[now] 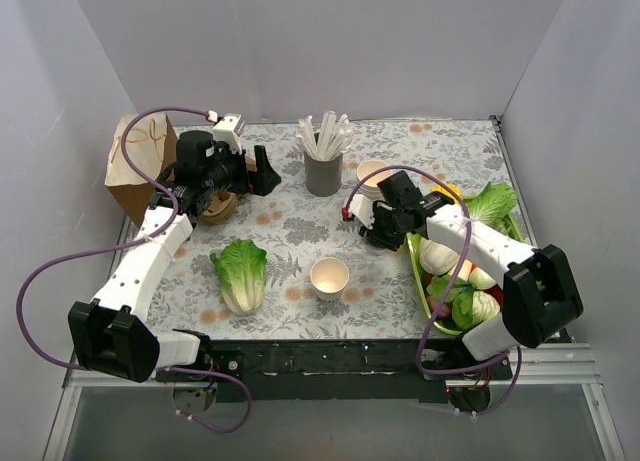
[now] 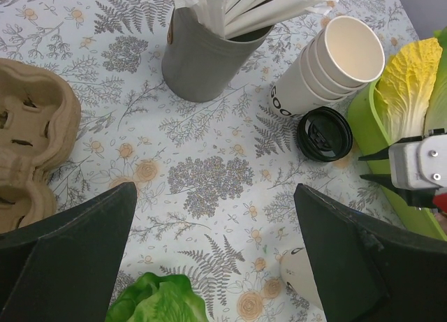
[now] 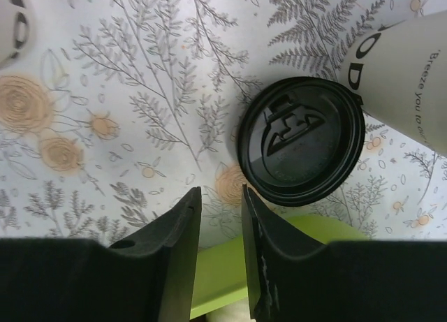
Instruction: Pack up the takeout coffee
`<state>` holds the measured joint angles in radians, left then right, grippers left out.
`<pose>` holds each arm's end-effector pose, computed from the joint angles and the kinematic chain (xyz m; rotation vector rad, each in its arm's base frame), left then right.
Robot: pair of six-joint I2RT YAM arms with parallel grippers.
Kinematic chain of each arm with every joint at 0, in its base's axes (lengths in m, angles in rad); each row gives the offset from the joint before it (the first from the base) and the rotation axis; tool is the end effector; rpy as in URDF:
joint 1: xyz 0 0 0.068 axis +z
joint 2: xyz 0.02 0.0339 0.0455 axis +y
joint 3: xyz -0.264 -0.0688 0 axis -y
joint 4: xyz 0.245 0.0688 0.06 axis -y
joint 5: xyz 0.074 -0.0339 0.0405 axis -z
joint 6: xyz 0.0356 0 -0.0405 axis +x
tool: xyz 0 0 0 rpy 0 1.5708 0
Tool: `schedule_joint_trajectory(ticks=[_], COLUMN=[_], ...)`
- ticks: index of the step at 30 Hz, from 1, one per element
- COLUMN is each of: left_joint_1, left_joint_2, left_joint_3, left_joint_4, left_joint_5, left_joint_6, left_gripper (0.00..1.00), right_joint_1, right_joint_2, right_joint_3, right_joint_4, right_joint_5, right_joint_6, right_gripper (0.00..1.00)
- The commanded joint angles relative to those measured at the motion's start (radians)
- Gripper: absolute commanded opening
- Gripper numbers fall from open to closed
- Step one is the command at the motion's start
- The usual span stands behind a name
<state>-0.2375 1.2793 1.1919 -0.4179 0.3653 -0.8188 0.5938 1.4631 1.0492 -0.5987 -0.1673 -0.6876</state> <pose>0.2762 -0.0799 0.3528 -0.3994 2.1680 -1.0008 0.2436 0.1716 0.2398 -1.5864 2.0243 0.1808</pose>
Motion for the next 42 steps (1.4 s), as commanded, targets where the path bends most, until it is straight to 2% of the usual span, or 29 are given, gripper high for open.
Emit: schedule_joint_trajectory(ticks=[1, 12, 20, 33, 42], left_joint_1=[0.004, 0.012, 0.014, 0.018, 0.02], left_joint_2=[-0.017, -0.009, -0.009, 0.002, 0.002], left_joint_3=[0.028, 0.026, 0.017, 0.015, 0.011], left_joint_4=[0.011, 0.014, 0.018, 0.025, 0.027], left_joint_5=[0.024, 0.029, 0.032, 0.041, 0.043], left_joint_6=[0.0, 0.003, 0.007, 0.004, 0.004], left_gripper=[0.98, 0.98, 0.98, 0.98, 0.98], right_joint_1=[-0.035, -0.094, -0.095, -0.097, -0.1], right_joint_2=[0.037, 0.16, 0.229, 0.286, 0.315], right_joint_3=[0.037, 0.159, 0.232, 0.245, 0.265], right_joint_4=[0.045, -0.082, -0.226, -0.233, -0.246], right_joint_5=[0.04, -0.092, -0.172, -0.11, -0.104], right_joint_6=[-0.114, -0.315, -0.444, -0.471, -0.471], right_gripper=[0.36, 0.34, 0.38, 0.36, 0.24])
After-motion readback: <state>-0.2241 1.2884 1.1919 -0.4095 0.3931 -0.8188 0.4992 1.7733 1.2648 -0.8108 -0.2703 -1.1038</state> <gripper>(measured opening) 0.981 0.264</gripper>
